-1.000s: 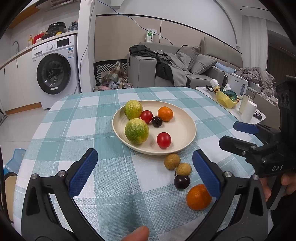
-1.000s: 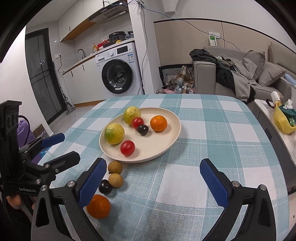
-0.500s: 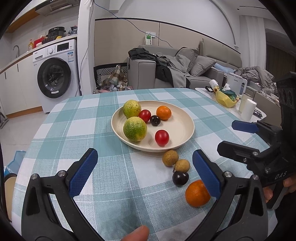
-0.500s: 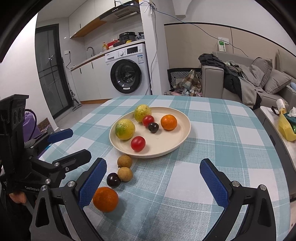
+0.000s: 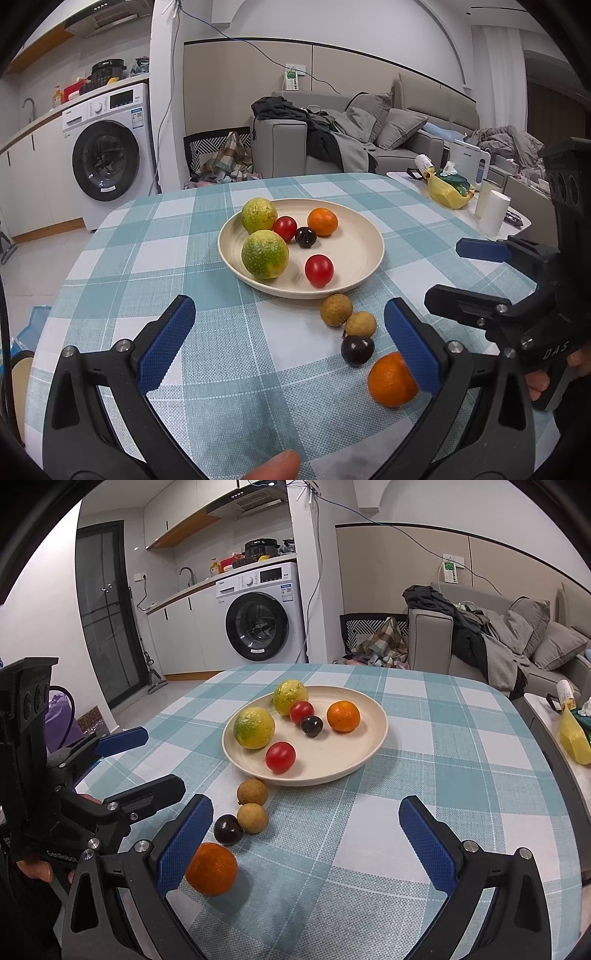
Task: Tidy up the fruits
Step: 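Pull both open grippers back toward the orange and remaining fruit, then close the left gripper on the large orange while the right moves toward a dark plum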
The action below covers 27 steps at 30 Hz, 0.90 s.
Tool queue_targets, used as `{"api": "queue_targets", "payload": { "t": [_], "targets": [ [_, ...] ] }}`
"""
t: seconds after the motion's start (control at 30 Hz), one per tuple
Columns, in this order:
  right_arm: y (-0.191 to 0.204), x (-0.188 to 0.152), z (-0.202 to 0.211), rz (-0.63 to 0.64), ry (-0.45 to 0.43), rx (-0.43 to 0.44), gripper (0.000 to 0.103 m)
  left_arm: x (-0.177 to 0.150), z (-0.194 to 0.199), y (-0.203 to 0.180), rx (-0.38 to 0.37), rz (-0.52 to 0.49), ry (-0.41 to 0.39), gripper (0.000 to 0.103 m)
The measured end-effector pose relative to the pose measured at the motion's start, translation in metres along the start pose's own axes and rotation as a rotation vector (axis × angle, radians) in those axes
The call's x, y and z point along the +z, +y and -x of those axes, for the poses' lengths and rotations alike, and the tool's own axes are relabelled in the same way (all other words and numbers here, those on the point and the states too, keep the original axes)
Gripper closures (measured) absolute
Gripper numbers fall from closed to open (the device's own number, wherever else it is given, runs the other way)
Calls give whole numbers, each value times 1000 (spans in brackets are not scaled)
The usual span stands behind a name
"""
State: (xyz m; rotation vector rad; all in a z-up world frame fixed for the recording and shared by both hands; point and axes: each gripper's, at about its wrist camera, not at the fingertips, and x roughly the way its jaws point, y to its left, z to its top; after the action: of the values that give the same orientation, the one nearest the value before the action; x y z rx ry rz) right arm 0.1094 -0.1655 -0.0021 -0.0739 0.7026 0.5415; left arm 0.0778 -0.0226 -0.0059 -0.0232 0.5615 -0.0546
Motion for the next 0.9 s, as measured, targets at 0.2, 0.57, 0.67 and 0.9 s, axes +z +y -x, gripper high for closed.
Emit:
{"api": "queue_targets", "payload": {
  "t": [0.2, 0.57, 0.67, 0.9],
  "targets": [
    [-1, -1, 1, 9, -5, -1, 0, 1, -2, 1, -1, 4, 8, 1],
    [-1, -3, 7, 31, -2, 1, 0, -3, -9, -7, -43, -32, 51, 1],
    [-6, -2, 8, 14, 2, -16, 0, -5, -8, -15, -79, -55, 65, 1],
    [-23, 0, 9, -47, 12, -40, 0, -11, -10, -33, -138, -107, 132, 1]
  ]
}}
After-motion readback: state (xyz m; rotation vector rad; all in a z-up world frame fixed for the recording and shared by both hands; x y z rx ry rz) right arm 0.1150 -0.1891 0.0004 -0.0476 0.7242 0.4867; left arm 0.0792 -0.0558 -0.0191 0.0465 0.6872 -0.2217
